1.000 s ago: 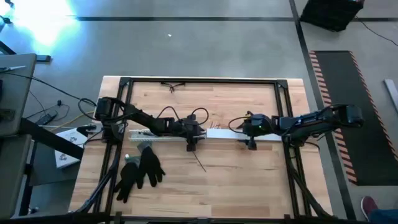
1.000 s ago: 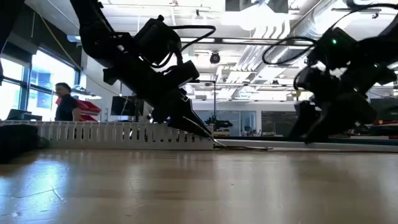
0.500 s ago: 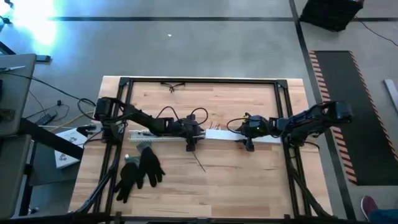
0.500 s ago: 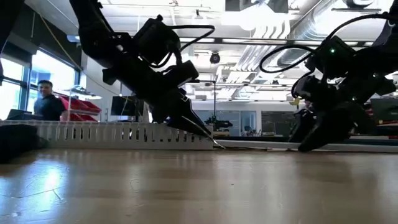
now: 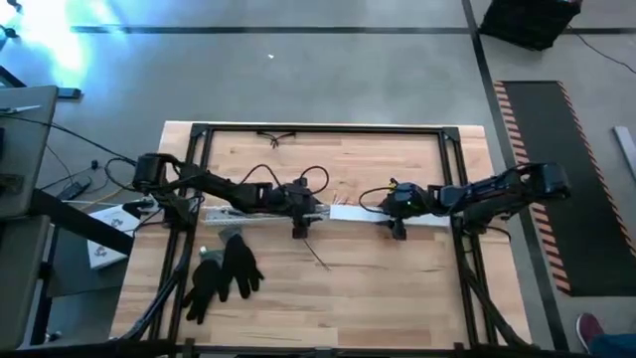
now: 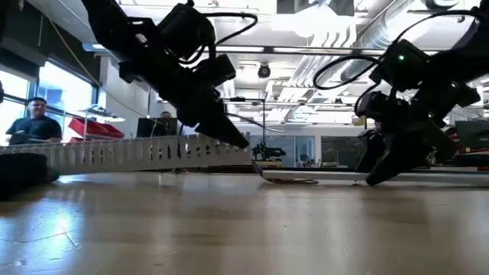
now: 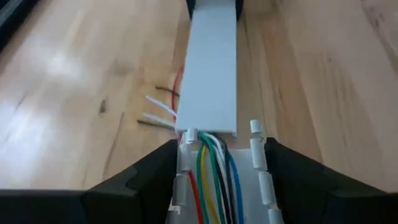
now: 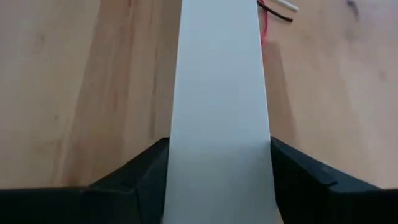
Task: Ziptie cables
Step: Close the white cable duct
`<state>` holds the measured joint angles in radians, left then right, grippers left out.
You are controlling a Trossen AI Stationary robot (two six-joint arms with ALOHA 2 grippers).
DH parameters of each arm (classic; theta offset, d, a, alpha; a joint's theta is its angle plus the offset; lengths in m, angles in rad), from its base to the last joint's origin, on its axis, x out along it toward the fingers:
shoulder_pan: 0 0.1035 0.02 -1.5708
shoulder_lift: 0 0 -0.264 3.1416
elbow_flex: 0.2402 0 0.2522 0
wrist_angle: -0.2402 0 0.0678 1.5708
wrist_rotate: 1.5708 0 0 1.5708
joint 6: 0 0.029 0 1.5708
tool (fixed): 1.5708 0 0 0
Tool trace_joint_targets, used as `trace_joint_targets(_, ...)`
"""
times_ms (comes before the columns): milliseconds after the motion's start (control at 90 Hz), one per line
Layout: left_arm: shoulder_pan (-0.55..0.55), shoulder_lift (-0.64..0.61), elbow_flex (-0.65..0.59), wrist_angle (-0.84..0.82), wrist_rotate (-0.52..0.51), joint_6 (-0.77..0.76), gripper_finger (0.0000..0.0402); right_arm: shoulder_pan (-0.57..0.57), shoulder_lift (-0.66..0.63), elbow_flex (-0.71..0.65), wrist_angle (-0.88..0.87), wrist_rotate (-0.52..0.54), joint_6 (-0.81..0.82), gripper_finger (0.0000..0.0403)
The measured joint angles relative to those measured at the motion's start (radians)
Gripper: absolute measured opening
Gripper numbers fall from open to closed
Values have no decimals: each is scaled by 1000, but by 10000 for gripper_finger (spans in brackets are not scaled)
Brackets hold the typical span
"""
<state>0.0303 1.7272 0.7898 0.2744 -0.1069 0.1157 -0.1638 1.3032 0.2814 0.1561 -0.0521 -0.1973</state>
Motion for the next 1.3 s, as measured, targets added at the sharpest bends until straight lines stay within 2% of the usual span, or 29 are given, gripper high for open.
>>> trace_joint_targets(478,-5,4,2,-25,51,43,214,0,-1,16,-19,-9,15,209)
trace_joint_targets(800,-4,2,5,-22,105,28,275,-28,-72,17,-111,1,20,209)
trace_joint_targets(933,-4,2,20,-37,95,44,283,-47,-129,18,-156,16,17,209)
trace_joint_targets(1167,-9,-49,107,-226,57,39,284,-45,-230,19,-190,12,18,209)
trace_joint_targets(1300,-39,-58,112,-302,-5,28,284,-45,-266,19,-188,-27,48,209)
